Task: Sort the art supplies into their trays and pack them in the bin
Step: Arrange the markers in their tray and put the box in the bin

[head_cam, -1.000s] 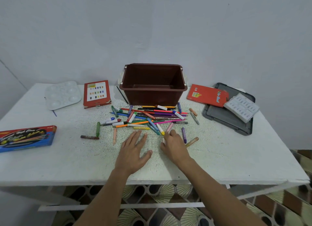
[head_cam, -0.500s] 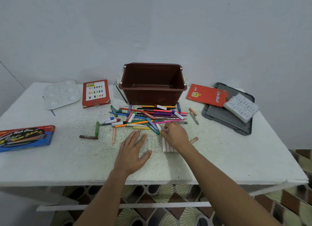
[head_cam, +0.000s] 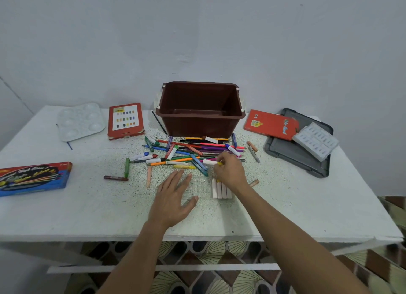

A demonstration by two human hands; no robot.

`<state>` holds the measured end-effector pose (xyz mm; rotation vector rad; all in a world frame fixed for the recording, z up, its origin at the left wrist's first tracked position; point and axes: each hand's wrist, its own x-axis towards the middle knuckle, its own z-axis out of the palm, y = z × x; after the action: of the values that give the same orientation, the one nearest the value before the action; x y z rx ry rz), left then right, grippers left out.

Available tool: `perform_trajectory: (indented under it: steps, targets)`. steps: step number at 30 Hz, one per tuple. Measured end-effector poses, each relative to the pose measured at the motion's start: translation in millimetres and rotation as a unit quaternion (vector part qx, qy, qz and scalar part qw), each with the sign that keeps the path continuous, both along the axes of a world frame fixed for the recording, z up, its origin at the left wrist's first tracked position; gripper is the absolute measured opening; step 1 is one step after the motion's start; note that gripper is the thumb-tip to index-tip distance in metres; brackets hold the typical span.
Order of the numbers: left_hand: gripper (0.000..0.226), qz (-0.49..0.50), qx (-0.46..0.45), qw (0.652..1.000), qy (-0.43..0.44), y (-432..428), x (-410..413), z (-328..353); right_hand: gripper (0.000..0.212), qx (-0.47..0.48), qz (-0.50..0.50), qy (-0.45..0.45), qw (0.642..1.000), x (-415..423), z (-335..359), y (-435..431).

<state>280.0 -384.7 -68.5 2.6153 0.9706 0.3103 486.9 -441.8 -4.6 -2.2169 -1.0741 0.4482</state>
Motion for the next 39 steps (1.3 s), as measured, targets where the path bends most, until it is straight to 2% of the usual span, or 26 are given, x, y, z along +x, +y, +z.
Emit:
perform_trajectory:
  steps: [4,9,15,22,26,33,39]
  targets:
    - [0.079,0.002,0.001,1.0,0.001,-0.1,-0.4,0.5,0.02,0.089,-0.023,0.171,0.981,1.0,6.8,-11.4]
    - [0.078,0.002,0.001,1.0,-0.008,-0.7,0.0,-0.3,0.021,0.118,0.002,0.178,0.977,1.1,6.5,-23.0]
    - [0.077,0.006,0.005,1.0,-0.006,-0.1,0.6,-1.6,0.029,0.015,0.104,0.075,0.992,3.2,3.3,-31.0]
    - [0.075,0.005,0.01,1.0,-0.004,0.7,0.3,-4.0,0.014,-0.044,0.155,-0.003,0.987,-10.0,7.7,-23.4]
    - [0.074,0.003,0.007,1.0,0.001,0.8,1.0,-4.5,0.021,-0.047,0.177,-0.062,0.981,-17.5,3.7,-23.7]
    - [0.076,0.006,0.008,1.0,0.015,0.8,0.0,-3.5,0.032,-0.048,0.165,-0.107,0.979,-18.3,-12.3,-27.9]
    - [0.077,0.008,0.008,1.0,0.013,1.0,1.1,-3.8,0.032,-0.033,0.182,-0.132,0.974,-17.7,-17.9,-29.2]
